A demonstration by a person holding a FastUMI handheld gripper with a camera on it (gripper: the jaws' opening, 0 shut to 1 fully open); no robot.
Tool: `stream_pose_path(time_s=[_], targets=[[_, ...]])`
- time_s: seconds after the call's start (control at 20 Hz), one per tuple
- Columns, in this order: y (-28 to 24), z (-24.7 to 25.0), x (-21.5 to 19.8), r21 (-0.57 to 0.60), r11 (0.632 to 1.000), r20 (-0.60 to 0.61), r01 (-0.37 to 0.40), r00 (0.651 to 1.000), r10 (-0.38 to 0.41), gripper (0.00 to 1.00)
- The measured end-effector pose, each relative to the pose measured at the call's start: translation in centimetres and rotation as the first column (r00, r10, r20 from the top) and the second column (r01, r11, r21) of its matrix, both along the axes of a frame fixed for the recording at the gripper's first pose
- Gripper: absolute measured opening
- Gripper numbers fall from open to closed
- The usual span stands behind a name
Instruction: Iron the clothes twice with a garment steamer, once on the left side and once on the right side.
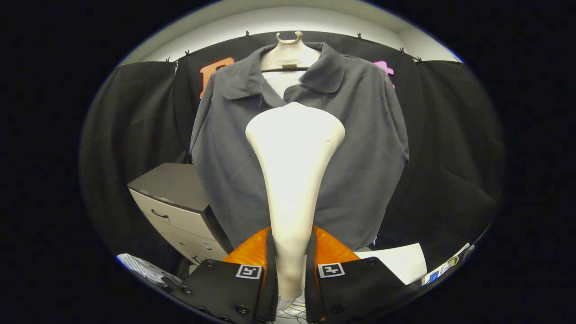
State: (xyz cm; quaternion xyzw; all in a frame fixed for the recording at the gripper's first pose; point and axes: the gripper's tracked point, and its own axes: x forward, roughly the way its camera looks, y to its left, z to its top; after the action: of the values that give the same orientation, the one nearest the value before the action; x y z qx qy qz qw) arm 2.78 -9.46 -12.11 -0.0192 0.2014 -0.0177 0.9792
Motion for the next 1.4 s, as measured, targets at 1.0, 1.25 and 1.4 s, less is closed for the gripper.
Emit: stream_pose_path(time_s=[1.0,1.25,1.4], targets=[[-9.9,4.5,5.8,-0.029,0.994,0.062,0.107,0.992,-0.106,0.31],[-10.7,2.4,5.9,-0.022,0.994,0.024,0.111,0.994,-0.110,0.31],[-11.0,1.3,5.5,-0.018,0.994,0.009,0.105,0.994,-0.104,0.31]])
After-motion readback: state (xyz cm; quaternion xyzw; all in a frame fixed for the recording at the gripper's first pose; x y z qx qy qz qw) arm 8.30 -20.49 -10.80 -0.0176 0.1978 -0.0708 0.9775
